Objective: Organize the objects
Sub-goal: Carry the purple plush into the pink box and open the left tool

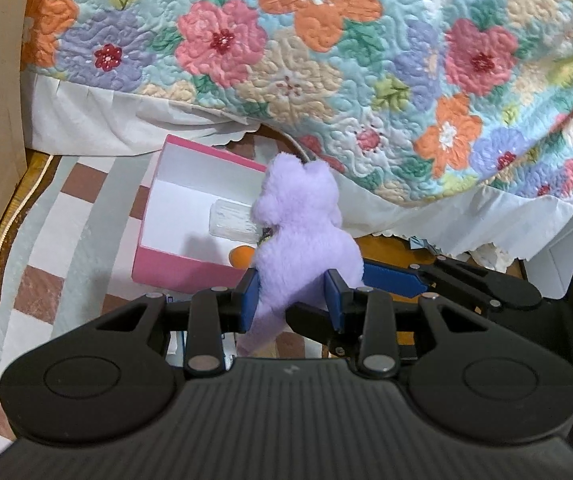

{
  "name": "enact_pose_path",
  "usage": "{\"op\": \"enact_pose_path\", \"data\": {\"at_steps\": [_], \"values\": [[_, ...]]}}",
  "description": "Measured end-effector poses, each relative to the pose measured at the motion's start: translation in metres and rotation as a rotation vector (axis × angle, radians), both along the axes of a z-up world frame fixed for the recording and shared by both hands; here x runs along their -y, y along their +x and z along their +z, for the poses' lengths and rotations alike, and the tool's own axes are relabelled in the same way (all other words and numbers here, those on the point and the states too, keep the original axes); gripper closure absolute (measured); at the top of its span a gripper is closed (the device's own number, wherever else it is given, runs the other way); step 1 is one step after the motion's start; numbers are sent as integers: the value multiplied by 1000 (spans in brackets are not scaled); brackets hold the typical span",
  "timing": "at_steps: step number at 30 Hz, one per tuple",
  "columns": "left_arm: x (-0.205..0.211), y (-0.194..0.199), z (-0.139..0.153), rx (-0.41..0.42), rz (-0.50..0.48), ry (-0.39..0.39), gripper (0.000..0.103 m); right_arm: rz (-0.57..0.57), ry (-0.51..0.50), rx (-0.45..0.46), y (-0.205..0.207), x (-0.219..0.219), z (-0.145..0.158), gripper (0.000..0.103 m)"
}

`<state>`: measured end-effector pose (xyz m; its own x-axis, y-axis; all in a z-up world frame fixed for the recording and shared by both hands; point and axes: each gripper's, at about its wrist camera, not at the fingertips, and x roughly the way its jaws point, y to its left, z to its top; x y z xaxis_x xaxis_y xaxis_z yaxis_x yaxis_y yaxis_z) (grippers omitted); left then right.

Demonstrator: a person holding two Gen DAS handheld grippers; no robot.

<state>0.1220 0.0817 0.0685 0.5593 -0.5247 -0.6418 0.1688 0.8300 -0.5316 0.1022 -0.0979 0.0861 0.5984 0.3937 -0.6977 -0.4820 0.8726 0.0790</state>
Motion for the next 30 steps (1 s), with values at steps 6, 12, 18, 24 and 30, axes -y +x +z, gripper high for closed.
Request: {"op": "enact_pose_path", "data": {"at_steps": [6, 12, 18, 24, 30], "values": [[-1, 44, -22, -72, 8, 12, 69, 6, -19, -73, 43, -3, -14, 39], [11, 109, -66, -86, 14, 126, 69, 12, 55, -122, 110, 7, -65, 39], [22, 163, -115, -165, 39, 155, 69, -57, 130, -178, 161, 13, -122, 39], [40, 182, -161, -217, 7, 226, 69, -122, 192, -276, 180, 26, -177, 40], [52, 192, -181, -249, -16, 304, 70, -94, 113, -317, 189, 17, -202, 42]]}}
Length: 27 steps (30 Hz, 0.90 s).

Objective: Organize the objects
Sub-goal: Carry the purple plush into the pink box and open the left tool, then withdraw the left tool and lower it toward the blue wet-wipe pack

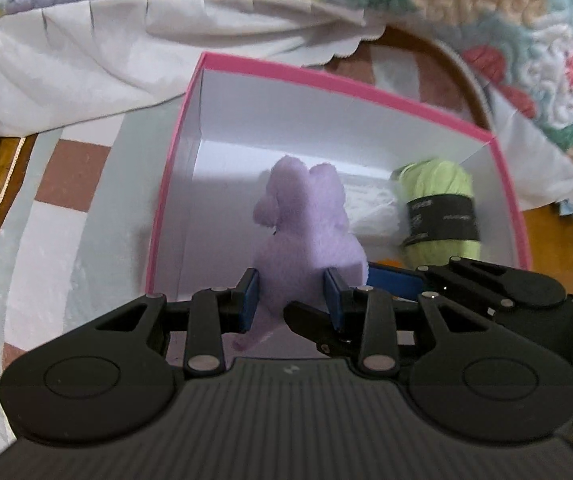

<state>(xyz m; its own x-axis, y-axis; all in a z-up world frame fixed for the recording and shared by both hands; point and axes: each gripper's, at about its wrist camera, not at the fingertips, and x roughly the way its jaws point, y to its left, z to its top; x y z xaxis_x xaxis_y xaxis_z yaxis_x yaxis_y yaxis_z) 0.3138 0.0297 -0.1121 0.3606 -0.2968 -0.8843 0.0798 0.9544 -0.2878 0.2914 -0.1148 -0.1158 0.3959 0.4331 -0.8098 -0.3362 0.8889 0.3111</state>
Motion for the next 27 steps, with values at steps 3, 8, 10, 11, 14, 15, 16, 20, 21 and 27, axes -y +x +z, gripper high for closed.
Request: {"op": "enact_pose_path", "data": {"at_steps": [3, 8, 10, 11, 14, 15, 16, 20, 21, 27], "values": [[6, 9, -8, -31, -3, 25, 70, -15, 6, -43, 8, 3, -12, 43], [9, 14, -16, -41, 17, 49, 71, -12, 9, -91, 16, 5, -20, 43], [14, 14, -16, -18, -14, 69, 71, -11, 16, -85, 16, 7, -22, 43], [16, 14, -16, -12, -24, 78, 71, -9, 17, -90, 17, 7, -23, 43], [19, 12, -14, -8, -19, 72, 71, 1, -9, -80, 13, 8, -24, 43], [19, 9, -11, 11, -19, 80, 70, 1, -5, -68, 10, 10, -21, 43], [21, 5, -5, 37, -20, 96, 68, -8, -5, -58, 7, 12, -17, 43], [20, -13, 20, 103, -36, 112, 60, -38, 20, 31, -17, 25, 11, 40], [19, -17, 28, 111, -46, 111, 58, -34, 8, 64, -25, 27, 20, 40], [9, -49, 72, 137, -56, 119, 44, -18, -50, 148, -60, 33, 58, 38]]}}
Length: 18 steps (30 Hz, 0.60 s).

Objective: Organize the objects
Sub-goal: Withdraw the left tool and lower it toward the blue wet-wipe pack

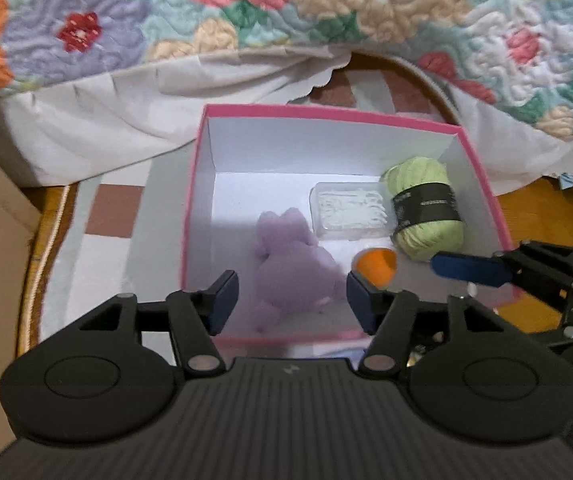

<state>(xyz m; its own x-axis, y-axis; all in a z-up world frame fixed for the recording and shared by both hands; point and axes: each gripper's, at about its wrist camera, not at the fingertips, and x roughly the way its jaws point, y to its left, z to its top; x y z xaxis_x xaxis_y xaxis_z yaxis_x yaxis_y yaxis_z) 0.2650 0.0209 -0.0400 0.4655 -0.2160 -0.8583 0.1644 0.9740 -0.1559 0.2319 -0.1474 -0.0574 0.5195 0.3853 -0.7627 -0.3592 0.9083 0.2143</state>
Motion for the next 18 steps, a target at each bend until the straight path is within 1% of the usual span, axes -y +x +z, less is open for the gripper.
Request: {"op": "enact_pose_path", "data": {"at_steps": [3, 5, 8, 12, 16, 18], "values": [[-7, -19, 20, -3, -18, -43, 43, 6, -29, 44, -22, 3, 23, 35], [-11, -33, 31, -3, -27, -51, 43, 14, -46, 59, -38, 7, 38, 35], [-21, -59, 41, -12, -50, -14, 43, 27, -85, 100, -66, 10, 56, 35], [-33, -89, 52, -13, -71, 42, 43, 30, -105, 139, -101, 14, 74, 35], [-43, -114, 67, -2, -90, 50, 43, 24, -108, 170, -135, 12, 93, 34], [-46, -125, 72, 2, -93, 48, 43, 14, -115, 182, -148, 9, 99, 28]]}}
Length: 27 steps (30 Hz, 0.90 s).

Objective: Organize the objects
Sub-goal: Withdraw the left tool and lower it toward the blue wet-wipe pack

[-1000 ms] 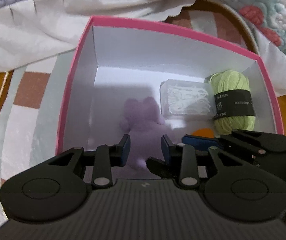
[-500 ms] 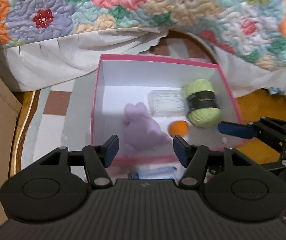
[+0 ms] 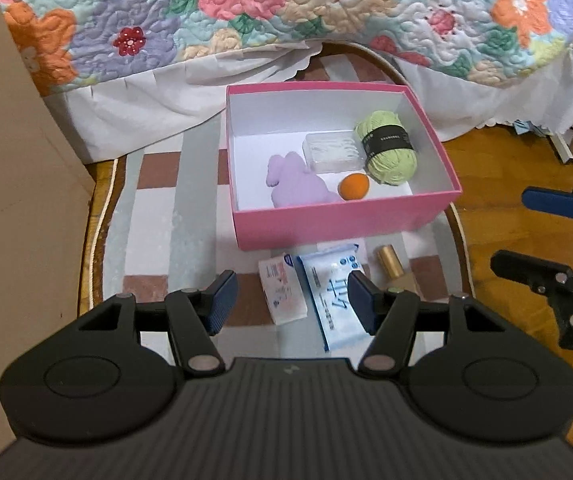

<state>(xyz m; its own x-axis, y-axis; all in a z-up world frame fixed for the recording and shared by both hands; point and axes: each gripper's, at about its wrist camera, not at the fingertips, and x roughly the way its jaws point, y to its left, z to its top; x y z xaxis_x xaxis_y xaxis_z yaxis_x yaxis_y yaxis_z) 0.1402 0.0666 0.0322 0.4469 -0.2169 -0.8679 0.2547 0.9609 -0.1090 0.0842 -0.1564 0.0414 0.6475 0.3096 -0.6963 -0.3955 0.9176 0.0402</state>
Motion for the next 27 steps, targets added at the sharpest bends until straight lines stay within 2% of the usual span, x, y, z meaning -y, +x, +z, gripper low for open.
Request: {"op": "enact_pose_path", "data": {"at_steps": [5, 11, 16, 20, 27], "values": [[-3, -20, 3, 9, -19, 0, 43, 10, -3, 24, -28, -5, -1, 23], [-4, -38, -17, 10, -39, -39, 43, 20, 28, 28, -49, -16, -48, 23], [-2, -45, -48, 18, -36, -49, 44, 32, 34, -13, -54, -31, -78, 23], [-1, -41, -79, -15, -15, -89, 45, 27, 4, -42, -49, -40, -99, 23], [4, -34, -123, -3, 33, -140, 46, -14, 24, -81, -42, -51, -144, 23]]}}
